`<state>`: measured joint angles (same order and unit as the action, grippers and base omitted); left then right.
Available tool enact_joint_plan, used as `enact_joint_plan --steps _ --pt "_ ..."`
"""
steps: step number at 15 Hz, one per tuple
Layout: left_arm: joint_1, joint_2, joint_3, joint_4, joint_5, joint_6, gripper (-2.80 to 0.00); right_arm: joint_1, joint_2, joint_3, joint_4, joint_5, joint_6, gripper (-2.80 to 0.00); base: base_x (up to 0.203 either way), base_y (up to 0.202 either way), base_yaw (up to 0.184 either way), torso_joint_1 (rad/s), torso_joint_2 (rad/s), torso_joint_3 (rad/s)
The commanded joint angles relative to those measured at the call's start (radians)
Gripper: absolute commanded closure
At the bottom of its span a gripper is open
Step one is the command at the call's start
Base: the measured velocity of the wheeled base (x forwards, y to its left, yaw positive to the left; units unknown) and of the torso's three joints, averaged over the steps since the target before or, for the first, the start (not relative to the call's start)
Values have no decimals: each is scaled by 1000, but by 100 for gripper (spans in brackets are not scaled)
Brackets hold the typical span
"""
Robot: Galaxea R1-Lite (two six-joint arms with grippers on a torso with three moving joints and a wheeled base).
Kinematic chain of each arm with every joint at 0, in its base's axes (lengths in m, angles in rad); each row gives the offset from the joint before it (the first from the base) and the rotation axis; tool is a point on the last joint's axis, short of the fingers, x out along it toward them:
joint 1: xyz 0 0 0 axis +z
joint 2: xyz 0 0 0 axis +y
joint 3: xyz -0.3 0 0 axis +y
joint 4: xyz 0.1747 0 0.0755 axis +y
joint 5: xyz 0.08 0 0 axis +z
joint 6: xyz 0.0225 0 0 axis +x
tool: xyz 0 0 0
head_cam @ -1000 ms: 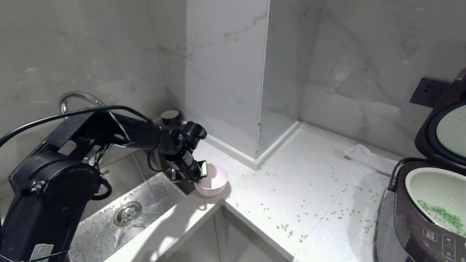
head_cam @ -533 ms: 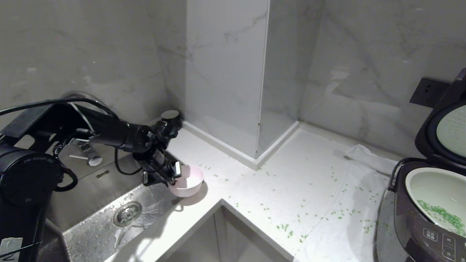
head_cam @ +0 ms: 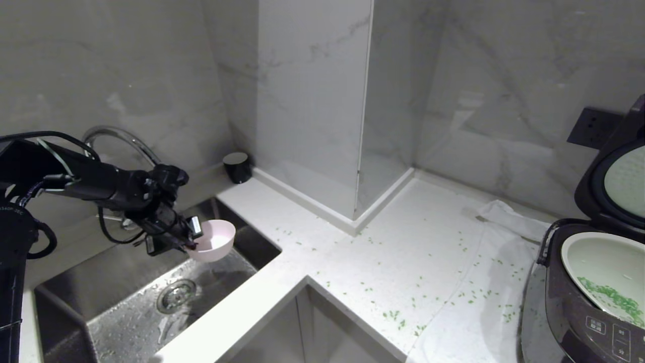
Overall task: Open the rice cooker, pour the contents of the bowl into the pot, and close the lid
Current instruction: Fill a bowl with water from the tap
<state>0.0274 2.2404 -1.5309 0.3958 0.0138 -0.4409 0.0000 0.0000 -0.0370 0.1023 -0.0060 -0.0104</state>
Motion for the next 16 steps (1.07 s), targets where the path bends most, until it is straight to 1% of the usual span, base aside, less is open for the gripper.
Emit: enact_joint_plan --steps 1,3,6,11,13,16 --pt "62 8 -9 -3 1 6 0 0 0 0 0 0 0 0 0 0 0 0 0 0" --pt "101 37 -43 -20 2 7 0 0 0 0 0 0 0 0 0 0 0 0 0 0" --pt "141 88 -115 -33 5 3 0 0 0 0 0 0 0 0 0 0 0 0 0 0" --pt "158 154 -223 -34 14 -12 0 0 0 -1 0 0 0 0 0 0 0 0 0 0" --pt "167 170 -265 -34 17 -43 0 0 0 0 0 0 0 0 0 0 0 0 0 0" --pt "171 195 -309 -35 29 -55 0 0 0 0 0 0 0 0 0 0 0 0 0 0"
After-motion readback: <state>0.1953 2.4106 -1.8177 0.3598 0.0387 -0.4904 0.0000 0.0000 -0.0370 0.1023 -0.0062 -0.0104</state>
